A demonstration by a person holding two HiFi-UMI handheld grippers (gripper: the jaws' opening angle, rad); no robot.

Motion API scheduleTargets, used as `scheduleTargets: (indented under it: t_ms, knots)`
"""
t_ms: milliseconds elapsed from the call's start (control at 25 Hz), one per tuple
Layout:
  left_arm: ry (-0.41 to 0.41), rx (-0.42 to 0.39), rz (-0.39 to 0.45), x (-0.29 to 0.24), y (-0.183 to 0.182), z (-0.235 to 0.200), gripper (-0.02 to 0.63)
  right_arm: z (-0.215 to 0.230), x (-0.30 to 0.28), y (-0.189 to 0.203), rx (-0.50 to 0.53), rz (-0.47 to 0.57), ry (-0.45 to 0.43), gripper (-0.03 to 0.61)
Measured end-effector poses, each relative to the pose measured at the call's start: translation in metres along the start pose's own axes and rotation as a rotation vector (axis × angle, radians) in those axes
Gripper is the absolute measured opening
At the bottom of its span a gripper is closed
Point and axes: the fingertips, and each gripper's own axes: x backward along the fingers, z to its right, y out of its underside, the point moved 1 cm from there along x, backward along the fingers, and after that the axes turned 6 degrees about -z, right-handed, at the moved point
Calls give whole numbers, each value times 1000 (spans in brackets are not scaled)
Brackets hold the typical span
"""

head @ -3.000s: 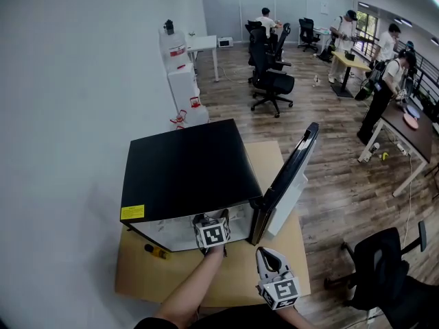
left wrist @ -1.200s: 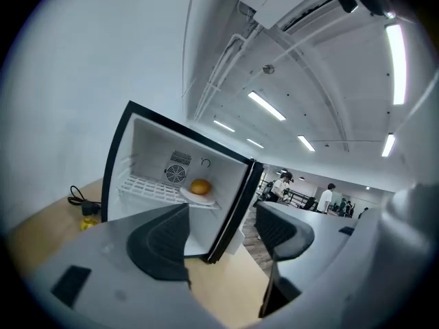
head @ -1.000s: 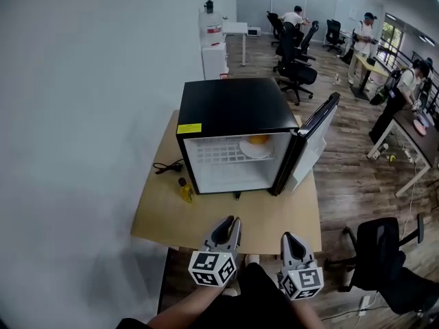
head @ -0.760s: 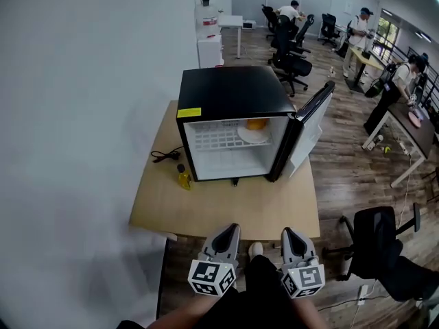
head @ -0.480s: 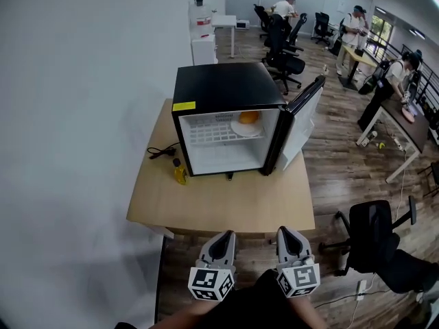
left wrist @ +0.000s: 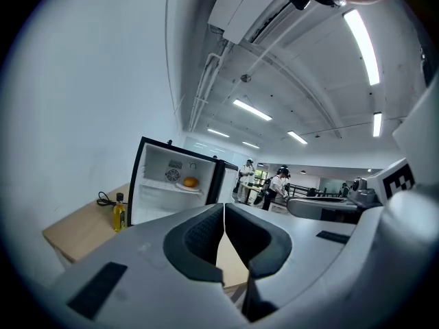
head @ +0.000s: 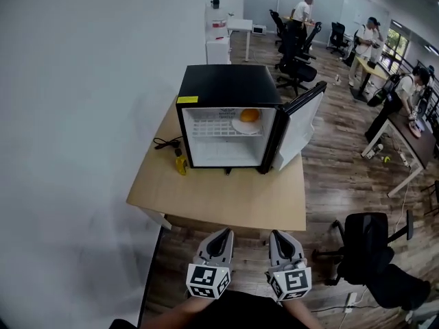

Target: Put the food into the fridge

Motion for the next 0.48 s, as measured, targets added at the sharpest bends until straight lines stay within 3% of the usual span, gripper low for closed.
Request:
scheduleTargets:
  t_ms: [480]
  knots:
    - [-54, -2, 12, 49, 40, 82, 20, 19, 84, 32, 23, 11, -24, 60]
